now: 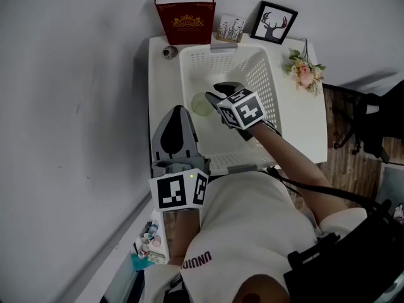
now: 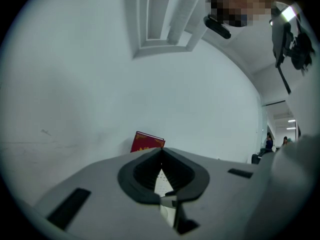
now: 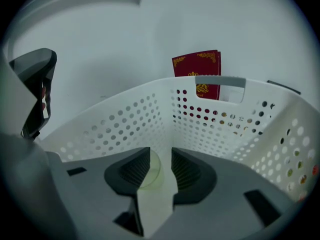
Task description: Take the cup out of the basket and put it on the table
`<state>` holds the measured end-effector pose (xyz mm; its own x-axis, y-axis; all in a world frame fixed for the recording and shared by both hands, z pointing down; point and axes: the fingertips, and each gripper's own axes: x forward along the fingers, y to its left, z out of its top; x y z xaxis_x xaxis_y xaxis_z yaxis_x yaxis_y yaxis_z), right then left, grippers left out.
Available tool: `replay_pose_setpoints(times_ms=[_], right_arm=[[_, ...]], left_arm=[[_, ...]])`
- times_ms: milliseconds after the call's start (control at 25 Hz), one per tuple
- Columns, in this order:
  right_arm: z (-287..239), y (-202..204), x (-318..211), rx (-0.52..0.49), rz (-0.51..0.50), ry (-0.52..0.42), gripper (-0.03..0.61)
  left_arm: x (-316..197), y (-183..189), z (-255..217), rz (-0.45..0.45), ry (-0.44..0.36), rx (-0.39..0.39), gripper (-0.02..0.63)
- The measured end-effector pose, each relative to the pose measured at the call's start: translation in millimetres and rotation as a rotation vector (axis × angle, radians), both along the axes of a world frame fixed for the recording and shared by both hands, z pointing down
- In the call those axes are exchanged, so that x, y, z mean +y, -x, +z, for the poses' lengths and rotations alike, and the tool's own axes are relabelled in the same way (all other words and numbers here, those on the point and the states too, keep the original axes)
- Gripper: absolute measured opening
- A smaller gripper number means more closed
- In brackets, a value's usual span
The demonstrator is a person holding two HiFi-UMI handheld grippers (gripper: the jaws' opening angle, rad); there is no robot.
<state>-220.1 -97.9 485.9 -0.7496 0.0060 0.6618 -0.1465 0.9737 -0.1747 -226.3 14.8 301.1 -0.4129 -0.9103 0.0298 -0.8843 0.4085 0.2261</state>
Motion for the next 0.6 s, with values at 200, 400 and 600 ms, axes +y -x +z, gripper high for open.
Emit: replay_pose_setpoints(times_ms=[200, 400, 600], right_arm=[[11, 0, 3, 0.032, -0.009, -0.011, 0.146], [23, 0, 4, 0.065, -0.013, -0.009, 0.146], [35, -1, 5, 0.096, -0.015, -0.002, 0.146]], left_arm=[[0, 3, 2, -0.001, -0.002, 0.005, 0.012], [-1, 6, 3, 0.003, -0.003, 0.009, 0.012], [-1, 7, 4, 0.002, -0.003, 0.014, 0.012]])
